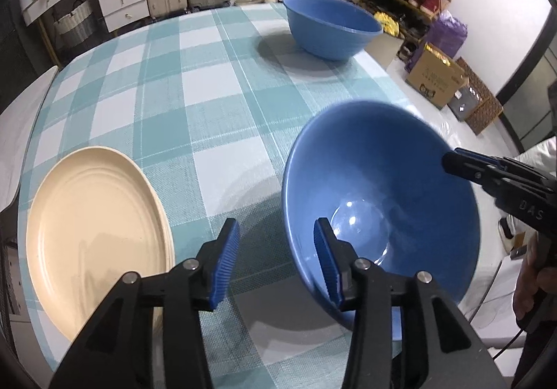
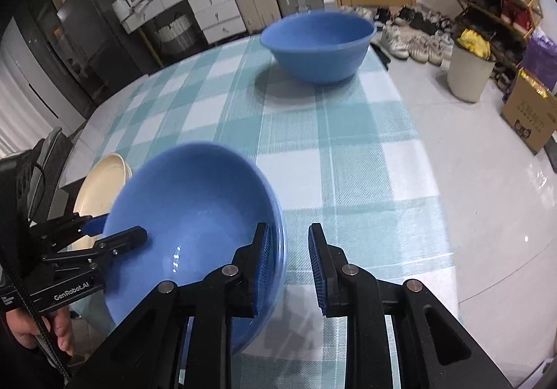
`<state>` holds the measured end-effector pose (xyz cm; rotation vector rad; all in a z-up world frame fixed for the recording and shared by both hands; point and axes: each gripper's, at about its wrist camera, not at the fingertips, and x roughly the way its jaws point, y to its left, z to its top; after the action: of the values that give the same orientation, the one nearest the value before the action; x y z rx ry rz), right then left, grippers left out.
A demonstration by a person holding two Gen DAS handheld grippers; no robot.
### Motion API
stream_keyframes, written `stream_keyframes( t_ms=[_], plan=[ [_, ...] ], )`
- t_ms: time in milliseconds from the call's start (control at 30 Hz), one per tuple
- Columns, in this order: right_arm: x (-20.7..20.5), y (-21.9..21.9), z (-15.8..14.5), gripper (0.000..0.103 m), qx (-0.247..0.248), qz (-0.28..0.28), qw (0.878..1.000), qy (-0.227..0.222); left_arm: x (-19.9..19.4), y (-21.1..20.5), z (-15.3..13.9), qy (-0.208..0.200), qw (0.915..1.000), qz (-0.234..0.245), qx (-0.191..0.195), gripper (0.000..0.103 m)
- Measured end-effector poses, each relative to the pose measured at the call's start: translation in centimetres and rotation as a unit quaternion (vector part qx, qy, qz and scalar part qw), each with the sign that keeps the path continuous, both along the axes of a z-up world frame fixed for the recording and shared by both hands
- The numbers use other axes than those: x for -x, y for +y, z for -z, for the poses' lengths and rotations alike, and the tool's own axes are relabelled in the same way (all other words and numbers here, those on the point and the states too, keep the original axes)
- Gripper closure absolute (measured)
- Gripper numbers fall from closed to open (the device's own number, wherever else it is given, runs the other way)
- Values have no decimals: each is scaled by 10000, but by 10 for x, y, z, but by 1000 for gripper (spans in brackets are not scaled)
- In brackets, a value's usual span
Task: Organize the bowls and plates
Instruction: 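Open both grippers off the bowl rim and withdraw, then move both grippers toward the last blue bowl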
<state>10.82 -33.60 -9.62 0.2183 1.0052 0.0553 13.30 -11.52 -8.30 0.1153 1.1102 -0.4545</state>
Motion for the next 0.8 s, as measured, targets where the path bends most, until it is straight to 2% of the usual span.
stream_keyframes(
  t_ms=[100,167,233,300,367,433,500,600,667,733,800],
  plan=[
    [13,0,-23,73,56,108,9988,-477,6,3,-11,-182,9997,-135,123,54],
    [22,1,-35,52,49,175,9967,-790,13,2,-19,-366,9991,-141,140,54],
    [32,5,-46,47,71,228,9940,-1064,19,0,-27,-552,9984,-137,49,53],
    [39,10,-53,46,110,217,9915,-1274,27,-1,-35,-775,9968,-170,5,52],
    [47,15,-59,38,100,215,9898,-1404,35,0,-43,-886,9958,-204,139,48],
    [55,20,-63,31,45,301,9886,-1478,41,1,-50,-1019,9944,-184,223,34],
    [63,24,-67,29,-20,306,9871,-1573,50,1,-58,-1325,9907,-244,184,22],
    [75,33,-74,28,132,241,9844,-1735,66,0,-72,-1791,9834,-197,202,14],
    [83,39,-78,20,262,230,9817,-1870,71,1,-79,-1966,9801,-258,134,11],
    [93,42,-83,15,300,321,9782,-2029,77,5,-85,-2175,9753,-351,170,3],
    [104,47,-86,10,422,487,9720,-2259,82,10,-88,-2372,9697,-561,138,0]
  ],
)
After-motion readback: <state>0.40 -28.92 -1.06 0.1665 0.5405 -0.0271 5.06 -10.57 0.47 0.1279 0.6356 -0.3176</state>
